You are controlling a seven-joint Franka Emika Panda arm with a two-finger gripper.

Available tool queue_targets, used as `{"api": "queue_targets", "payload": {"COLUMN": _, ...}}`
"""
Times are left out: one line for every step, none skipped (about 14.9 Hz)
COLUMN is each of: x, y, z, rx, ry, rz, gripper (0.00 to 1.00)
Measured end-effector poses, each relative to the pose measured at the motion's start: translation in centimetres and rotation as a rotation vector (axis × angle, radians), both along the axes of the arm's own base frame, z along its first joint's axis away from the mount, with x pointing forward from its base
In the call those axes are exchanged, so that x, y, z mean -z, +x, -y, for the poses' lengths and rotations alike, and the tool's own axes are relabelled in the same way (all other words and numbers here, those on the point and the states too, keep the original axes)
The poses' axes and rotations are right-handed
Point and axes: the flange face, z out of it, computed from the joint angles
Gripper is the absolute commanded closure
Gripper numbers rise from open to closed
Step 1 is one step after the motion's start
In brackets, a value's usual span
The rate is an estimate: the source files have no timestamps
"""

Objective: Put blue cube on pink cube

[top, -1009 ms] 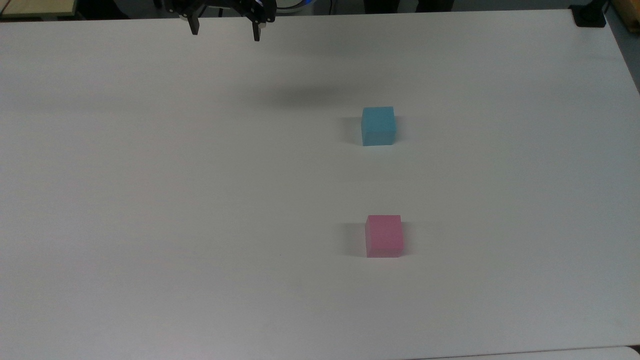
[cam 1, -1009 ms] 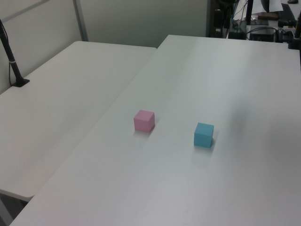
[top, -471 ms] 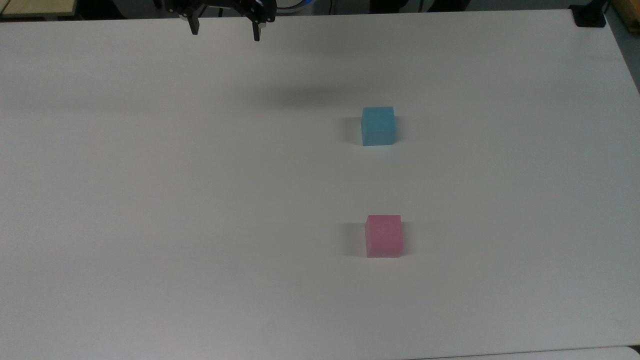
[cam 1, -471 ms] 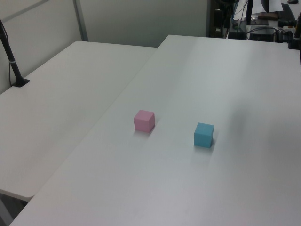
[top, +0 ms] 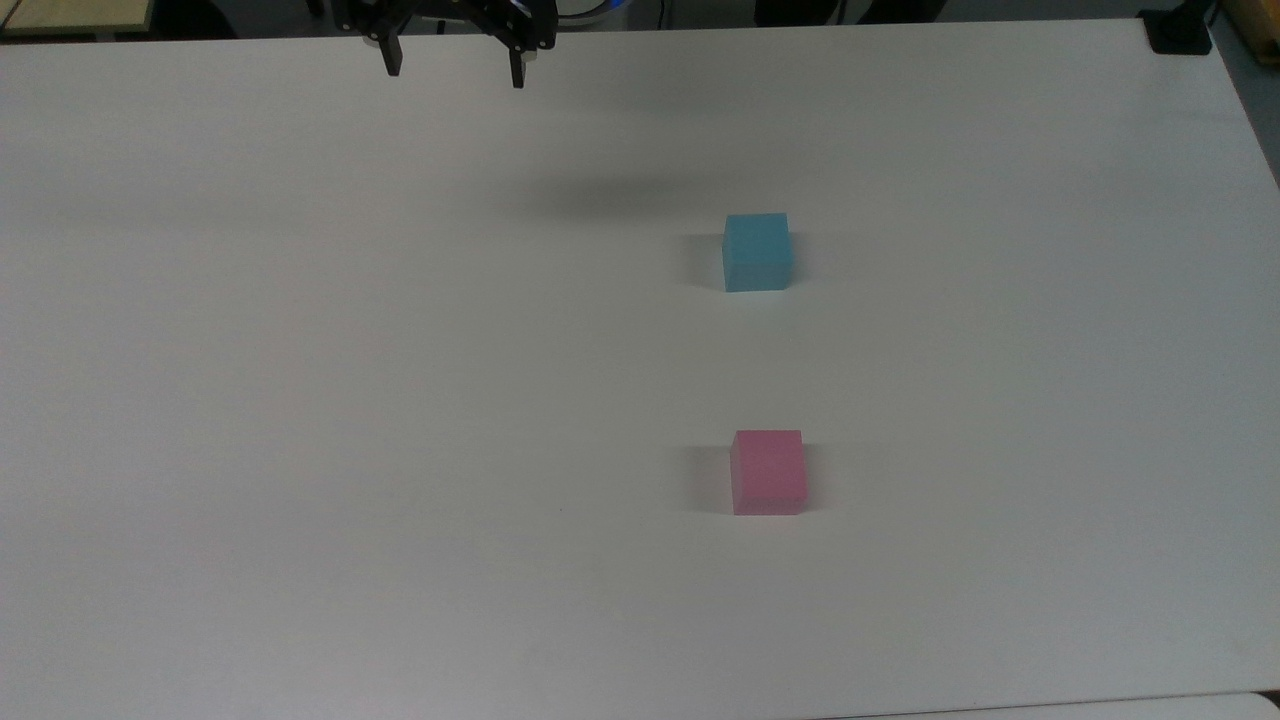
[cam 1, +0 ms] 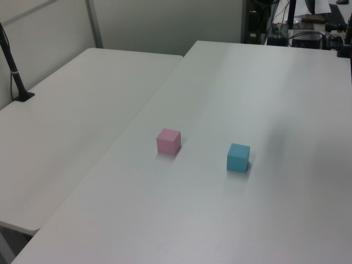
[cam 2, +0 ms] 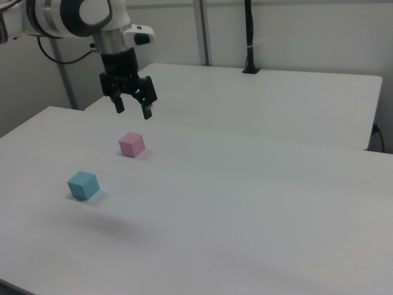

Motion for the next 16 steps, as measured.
{"api": "queue_targets", "payload": {"x": 0.1, "y": 0.0, "z": -0.1, "rx": -0.002, "ry": 0.0, "rz": -0.001, "gripper": 0.0}}
{"api": "queue_targets", "payload": {"x": 0.3, "y": 0.3, "z": -0.4, "rx": -0.007, "ry": 0.0, "rz": 0.006, "gripper": 0.0}}
{"api": "queue_targets", "payload": {"x": 0.3, "y": 0.7, "z": -0.7, "rx": -0.013, "ry": 0.0, "rz": 0.03, "gripper": 0.0}}
{"api": "queue_targets", "payload": {"x": 0.4, "y": 1.1, "z": -0.8, "rx": -0.016, "ry": -0.001, "rz": 0.051, "gripper": 0.0}}
{"api": "queue_targets", "payload": {"x": 0.4, "y": 1.4, "z": -0.8, "rx": -0.017, "ry": -0.001, "rz": 0.065, "gripper": 0.0}}
{"api": "queue_targets", "payload": {"x": 0.4, "y": 1.6, "z": -0.8, "rx": -0.017, "ry": -0.001, "rz": 0.075, "gripper": 0.0}}
{"api": "queue_targets", "payload": {"x": 0.5, "y": 1.8, "z": -0.7, "rx": -0.015, "ry": -0.002, "rz": 0.087, "gripper": 0.0}}
{"api": "queue_targets", "payload": {"x": 0.6, "y": 2.0, "z": -0.5, "rx": -0.014, "ry": -0.002, "rz": 0.1, "gripper": 0.0}}
{"api": "queue_targets", "payload": {"x": 0.6, "y": 2.1, "z": -0.4, "rx": -0.011, "ry": -0.003, "rz": 0.103, "gripper": 0.0}}
{"api": "queue_targets", "payload": {"x": 0.6, "y": 2.1, "z": -0.3, "rx": -0.009, "ry": -0.003, "rz": 0.103, "gripper": 0.0}}
{"api": "queue_targets", "payload": {"x": 0.7, "y": 2.1, "z": -0.2, "rx": -0.009, "ry": -0.003, "rz": 0.1, "gripper": 0.0}}
{"api": "queue_targets", "payload": {"x": 0.9, "y": 2.0, "z": -0.3, "rx": -0.009, "ry": -0.002, "rz": 0.087, "gripper": 0.0}}
{"api": "queue_targets", "payload": {"x": 1.0, "y": 1.9, "z": -0.3, "rx": -0.01, "ry": -0.001, "rz": 0.081, "gripper": 0.0}}
{"api": "queue_targets", "payload": {"x": 1.3, "y": 1.9, "z": -0.5, "rx": -0.01, "ry": 0.01, "rz": 0.077, "gripper": 0.0}}
{"api": "queue_targets", "payload": {"x": 1.5, "y": 1.9, "z": -0.8, "rx": -0.012, "ry": 0.022, "rz": 0.073, "gripper": 0.0}}
{"api": "queue_targets", "payload": {"x": 1.7, "y": 2.0, "z": -1.4, "rx": -0.02, "ry": 0.029, "rz": 0.069, "gripper": 0.0}}
